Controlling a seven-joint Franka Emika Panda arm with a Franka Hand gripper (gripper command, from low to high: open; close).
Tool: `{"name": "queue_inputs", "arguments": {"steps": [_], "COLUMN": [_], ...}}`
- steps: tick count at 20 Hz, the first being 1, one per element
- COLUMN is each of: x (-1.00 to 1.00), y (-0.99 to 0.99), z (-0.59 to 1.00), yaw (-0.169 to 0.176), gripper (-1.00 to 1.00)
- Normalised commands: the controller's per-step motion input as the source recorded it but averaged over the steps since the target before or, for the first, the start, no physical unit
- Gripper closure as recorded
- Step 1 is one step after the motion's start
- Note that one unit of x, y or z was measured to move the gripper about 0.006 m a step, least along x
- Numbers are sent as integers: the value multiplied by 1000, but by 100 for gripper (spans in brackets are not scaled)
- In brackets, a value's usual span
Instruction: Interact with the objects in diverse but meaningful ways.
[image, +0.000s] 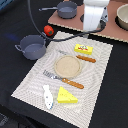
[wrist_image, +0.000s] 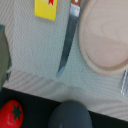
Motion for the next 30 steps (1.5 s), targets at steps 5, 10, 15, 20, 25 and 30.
{"name": "queue_inputs", "arguments": {"steps": [5,10,15,20,25,30], "x": [-762,-769,-870,-953,-967,-948], "y": [-293,-282,-49,-3,-1,0], "z": [-55,-122,-49,-17,-94,-127], "yaw": [55,59,-23,-48,-48,-48], "gripper": [-100,-100,-100,-100,-100,-100]}}
